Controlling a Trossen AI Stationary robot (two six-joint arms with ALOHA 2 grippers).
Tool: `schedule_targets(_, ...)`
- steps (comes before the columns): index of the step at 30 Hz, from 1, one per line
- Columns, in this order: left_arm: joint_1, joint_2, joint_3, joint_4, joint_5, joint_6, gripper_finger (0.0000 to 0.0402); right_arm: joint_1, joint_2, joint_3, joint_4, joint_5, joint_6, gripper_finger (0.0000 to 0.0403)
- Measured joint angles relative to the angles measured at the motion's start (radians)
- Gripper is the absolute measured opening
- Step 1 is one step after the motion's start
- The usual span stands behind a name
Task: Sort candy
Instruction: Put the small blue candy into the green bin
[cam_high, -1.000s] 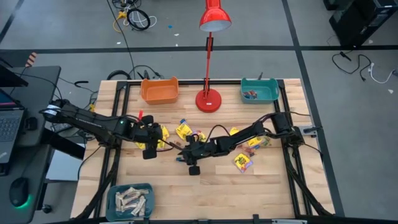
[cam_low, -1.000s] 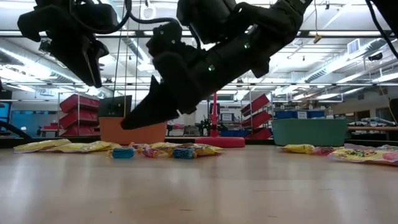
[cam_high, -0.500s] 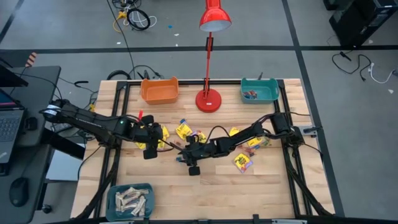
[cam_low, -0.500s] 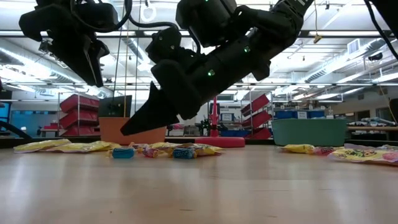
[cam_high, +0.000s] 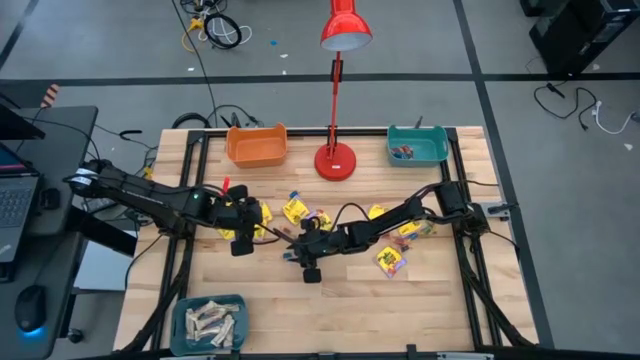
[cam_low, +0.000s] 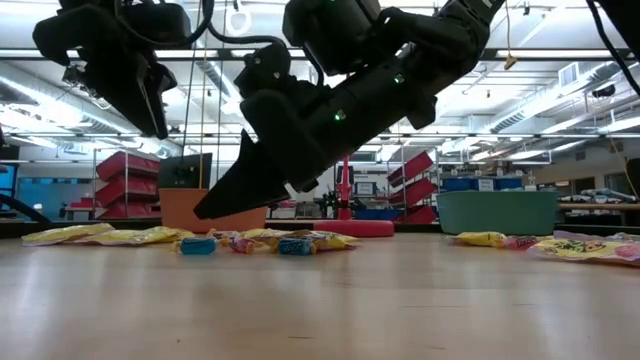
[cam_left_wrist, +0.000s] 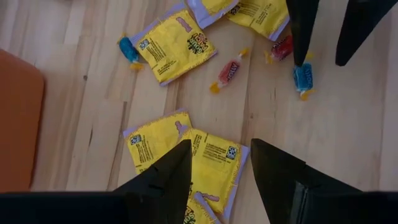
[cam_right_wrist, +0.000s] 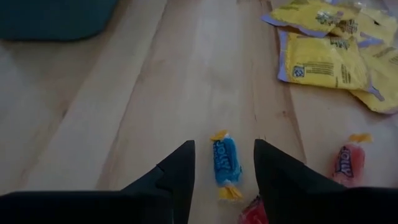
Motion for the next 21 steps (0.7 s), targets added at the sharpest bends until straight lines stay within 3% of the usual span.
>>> schedule_targets(7, 0.0, 0.0, 0.0, 0.039, 0.0, 0.025, 0.0168, 0.005, 0.0, 0.002, -0.027, 0.01, 0.009, 0.0151)
schedule_targets(15, 0.0, 0.0, 0.0, 0.036, 0.0, 0.026, 0.0168, 0.006, -0.001, 0.187, -0.36, 0.024, 0.01, 0.0151)
schedule_targets(21, 0.0, 0.0, 0.0, -0.026, -0.016, 0.027, 0.0168, 0.006, -0.002, 0.291, -0.482, 0.024, -0.001, 0.0151)
